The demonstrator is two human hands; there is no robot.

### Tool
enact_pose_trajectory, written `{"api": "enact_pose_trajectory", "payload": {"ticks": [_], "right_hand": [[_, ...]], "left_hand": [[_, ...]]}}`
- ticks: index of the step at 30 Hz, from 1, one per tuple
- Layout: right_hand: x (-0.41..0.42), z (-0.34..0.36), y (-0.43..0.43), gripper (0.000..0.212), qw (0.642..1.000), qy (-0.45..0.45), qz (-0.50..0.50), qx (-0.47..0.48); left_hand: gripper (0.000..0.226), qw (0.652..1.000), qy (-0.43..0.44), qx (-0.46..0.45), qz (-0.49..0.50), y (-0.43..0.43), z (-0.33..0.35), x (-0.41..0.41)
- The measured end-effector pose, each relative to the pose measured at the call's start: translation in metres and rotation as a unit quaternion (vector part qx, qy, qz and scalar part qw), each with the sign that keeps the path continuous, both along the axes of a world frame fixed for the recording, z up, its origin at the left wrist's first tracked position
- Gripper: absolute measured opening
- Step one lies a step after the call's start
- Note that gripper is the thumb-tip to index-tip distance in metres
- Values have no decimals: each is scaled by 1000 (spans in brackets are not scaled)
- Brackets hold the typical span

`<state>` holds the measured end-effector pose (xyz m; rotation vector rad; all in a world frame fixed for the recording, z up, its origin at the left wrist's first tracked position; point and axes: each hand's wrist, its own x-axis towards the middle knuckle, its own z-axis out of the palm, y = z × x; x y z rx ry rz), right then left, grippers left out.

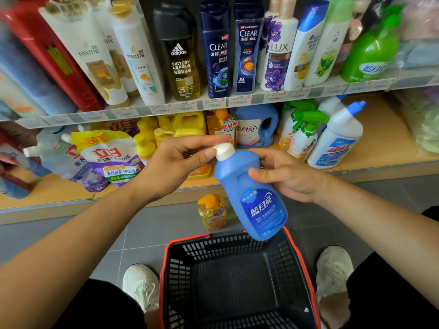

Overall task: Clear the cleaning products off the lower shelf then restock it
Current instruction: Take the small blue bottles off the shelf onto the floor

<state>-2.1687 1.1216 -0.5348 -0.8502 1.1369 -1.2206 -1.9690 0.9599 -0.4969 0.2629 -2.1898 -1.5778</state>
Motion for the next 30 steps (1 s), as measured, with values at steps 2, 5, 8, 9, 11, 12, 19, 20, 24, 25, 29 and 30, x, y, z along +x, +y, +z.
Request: {"api": "enact_pose_trajectory", "payload": {"ticks": [2, 5, 8, 9, 11, 12, 19, 20, 24, 25, 29, 30], "right_hand": [[1, 0, 0, 64, 1000, -6, -1, 3], [1, 0, 0, 58, 1000, -19, 0, 3], [1, -2, 0, 49, 1000, -13, -4, -3], [1, -3, 1, 48, 1000, -7, -7, -5], [2, -4, 1, 45, 1000, 6, -18, -5], [2, -3, 2, 42, 1000, 17, -24, -7], [5, -2, 4, 49, 997, 76, -25, -10], [6, -2, 4, 49, 998, 61, -24, -8], [13, 2, 2, 46, 999, 11, -25, -20], [14, 2, 1, 46, 999, 14, -26, -26], [22, -1, 0, 49, 993, 93, -59, -30], [24, -1, 0, 54, 992, 107, -68, -27]], "left_hand": [[35, 1000, 4, 8, 8, 2, 1, 1], [37, 1000, 4, 14, 17, 4, 0, 0], [42, 1000, 1, 16, 25, 5, -2, 0], [44, 1000, 0, 19, 25, 5, -2, 1], [46, 999, -10, 25, 24, 5, -2, 2], [46, 999, -16, 26, 23, 5, -2, 2], [38, 999, -42, 4, -1, 7, -5, 2], [36, 999, -38, 2, 1, 7, -5, 1], [32, 999, -21, 9, 34, 12, -4, -4], [31, 999, -22, 28, 35, 14, -4, -6], [27, 995, -44, 80, 36, 16, -6, -8], [27, 995, -45, 76, 43, 16, -5, -9]]}}
